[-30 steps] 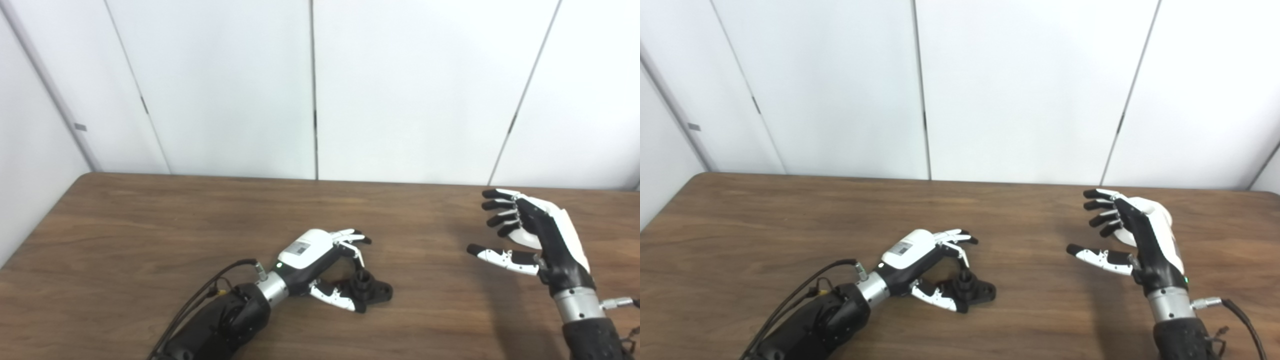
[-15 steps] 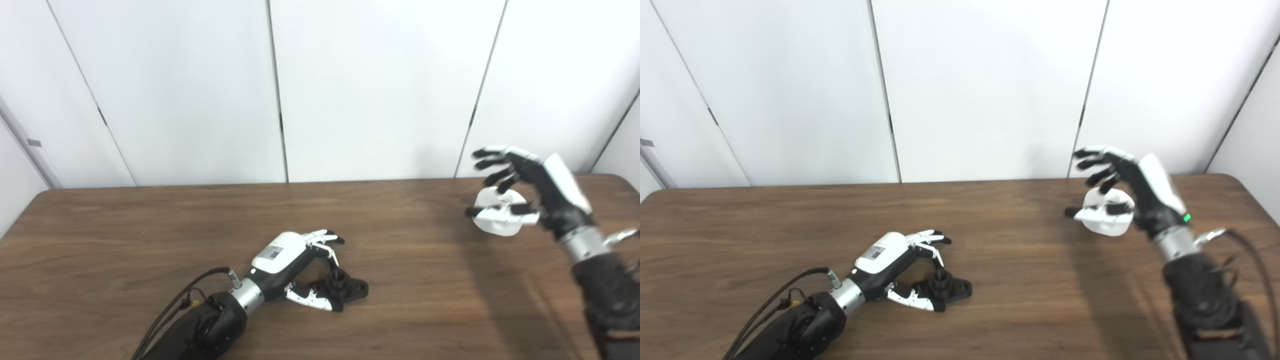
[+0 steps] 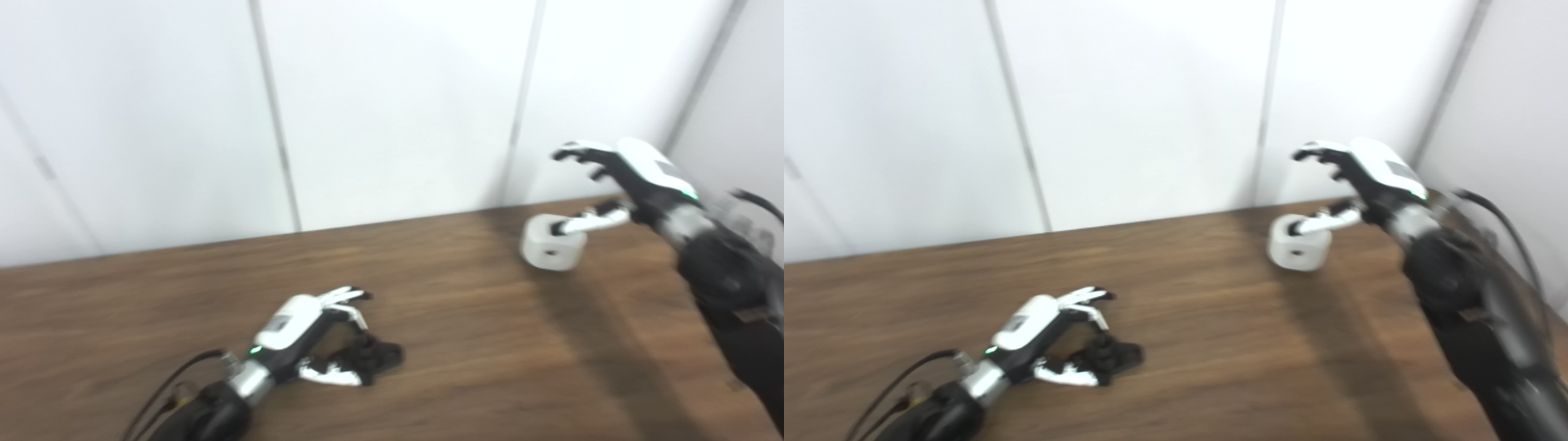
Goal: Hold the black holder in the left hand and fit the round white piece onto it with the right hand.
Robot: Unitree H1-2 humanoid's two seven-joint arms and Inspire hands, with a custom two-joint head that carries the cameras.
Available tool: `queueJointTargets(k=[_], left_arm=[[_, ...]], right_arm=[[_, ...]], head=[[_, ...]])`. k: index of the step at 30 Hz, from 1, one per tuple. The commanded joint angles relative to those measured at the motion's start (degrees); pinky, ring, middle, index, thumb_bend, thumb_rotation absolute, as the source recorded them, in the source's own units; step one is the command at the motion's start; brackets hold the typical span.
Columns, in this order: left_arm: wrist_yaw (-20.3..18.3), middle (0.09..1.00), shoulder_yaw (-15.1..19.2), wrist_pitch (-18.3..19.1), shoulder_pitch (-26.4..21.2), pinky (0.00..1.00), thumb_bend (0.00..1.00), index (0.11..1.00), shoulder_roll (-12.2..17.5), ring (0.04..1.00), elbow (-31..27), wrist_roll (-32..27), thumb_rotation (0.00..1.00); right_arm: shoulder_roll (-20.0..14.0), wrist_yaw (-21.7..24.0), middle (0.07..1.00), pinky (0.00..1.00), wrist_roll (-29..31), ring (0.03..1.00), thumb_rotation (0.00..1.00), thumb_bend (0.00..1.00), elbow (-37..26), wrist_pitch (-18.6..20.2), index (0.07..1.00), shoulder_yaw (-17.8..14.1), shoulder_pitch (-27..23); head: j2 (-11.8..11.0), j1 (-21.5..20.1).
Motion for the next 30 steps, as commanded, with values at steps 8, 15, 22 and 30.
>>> queueJointTargets(k=[8,15,22,30], left_arm=[[0.3,0.882,-4.5,0.7,2.5,0.78,0.52,0.485,4.2,0.907,6.5,1.8,0.07],[1.1,0.876,-6.0,0.7,2.4,0.77,0.52,0.485,5.1,0.9,6.3,0.8,0.07],[1.8,0.87,-7.0,0.7,2.1,0.77,0.52,0.484,5.7,0.897,6.3,0.8,0.07],[2.2,0.873,-7.4,0.7,2.3,0.76,0.52,0.485,6.1,0.895,6.1,0.2,0.07]], right_arm=[[-4.0,7.2,0.942,0.86,-5.0,0.931,0.36,1.0,6.2,3.9,0.879,4.4,-8.0],[-3.8,8.1,0.962,0.95,-7.5,0.965,0.44,1.0,11.8,3.6,0.887,7.4,-10.5],[-2.3,6.8,0.949,0.85,-7.0,0.942,0.46,1.0,17.0,2.4,0.866,8.8,-11.9],[-1.0,5.4,0.924,0.83,-7.6,0.929,0.44,1.0,20.6,1.8,0.833,10.2,-12.6]], head=[[-0.6,-1.5],[-0.4,-1.7],[-0.5,-1.7],[-0.2,-1.1]])
